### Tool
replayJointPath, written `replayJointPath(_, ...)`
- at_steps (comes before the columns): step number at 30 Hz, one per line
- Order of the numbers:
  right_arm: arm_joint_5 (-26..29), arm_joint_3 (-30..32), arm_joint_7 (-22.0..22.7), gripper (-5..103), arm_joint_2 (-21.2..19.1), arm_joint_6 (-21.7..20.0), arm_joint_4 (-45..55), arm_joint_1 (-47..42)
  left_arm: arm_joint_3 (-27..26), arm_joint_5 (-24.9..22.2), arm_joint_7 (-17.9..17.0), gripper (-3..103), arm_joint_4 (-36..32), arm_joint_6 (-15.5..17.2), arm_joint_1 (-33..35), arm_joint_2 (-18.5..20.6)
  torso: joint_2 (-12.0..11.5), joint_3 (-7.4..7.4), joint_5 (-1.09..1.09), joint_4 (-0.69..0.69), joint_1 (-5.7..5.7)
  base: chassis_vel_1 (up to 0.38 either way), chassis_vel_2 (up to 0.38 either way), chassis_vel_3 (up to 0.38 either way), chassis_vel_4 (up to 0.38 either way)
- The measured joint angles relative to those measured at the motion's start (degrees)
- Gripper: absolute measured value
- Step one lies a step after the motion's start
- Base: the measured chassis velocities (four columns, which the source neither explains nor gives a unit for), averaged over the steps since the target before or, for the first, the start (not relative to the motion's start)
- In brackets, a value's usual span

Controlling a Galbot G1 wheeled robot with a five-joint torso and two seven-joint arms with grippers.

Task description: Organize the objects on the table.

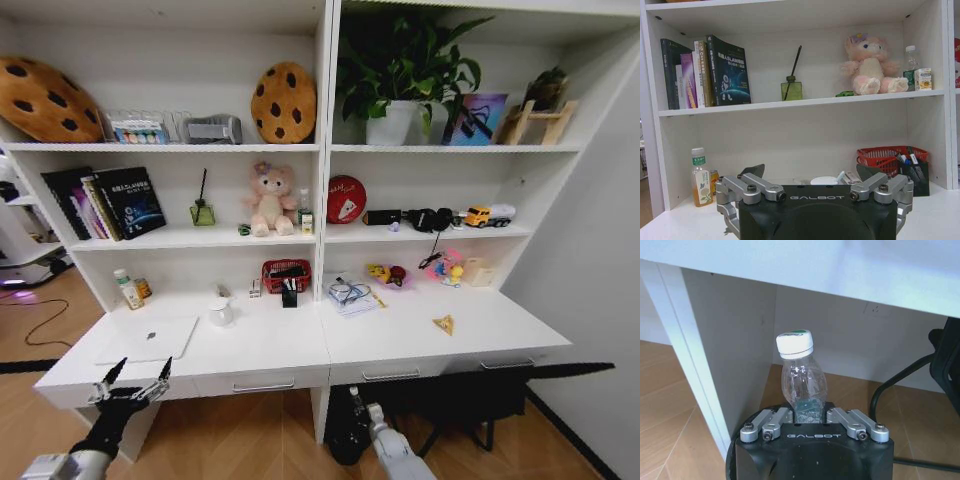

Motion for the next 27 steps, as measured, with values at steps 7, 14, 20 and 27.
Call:
replayJointPath(7, -0.7, 0.1, 2.3, 50, 0.4, 1.5, -1.5, 0.9, 0.0, 0.0, 0.0, 100, 0.0, 0.0, 0.0, 0.0, 0.0, 0.00, 0.00, 0.00, 0.00, 0.000, 0.000, 0.000, 0.000)
replayJointPath(14, -0.9, 0.3, 3.8, 71, 0.7, 2.5, -2.7, 2.0, 0.0, 0.0, 0.0, 100, 0.0, 0.0, 0.0, 0.0, 0.0, 0.00, 0.00, 0.00, 0.00, 0.000, 0.000, 0.000, 0.000)
replayJointPath(20, 1.5, 0.3, 5.0, 97, 0.8, -1.1, 0.6, -0.3, 0.0, 0.0, 0.0, 100, 0.0, 0.0, 0.0, 0.0, 0.0, 0.00, 0.00, 0.00, 0.00, 0.000, 0.000, 0.000, 0.000)
replayJointPath(27, 8.1, 0.3, 7.0, 100, -0.6, -9.0, 9.7, -7.6, 0.0, 0.0, 0.0, 100, 0.0, 0.0, 0.0, 0.0, 0.0, 0.00, 0.01, 0.01, 0.00, 0.000, 0.000, 0.000, 0.000)
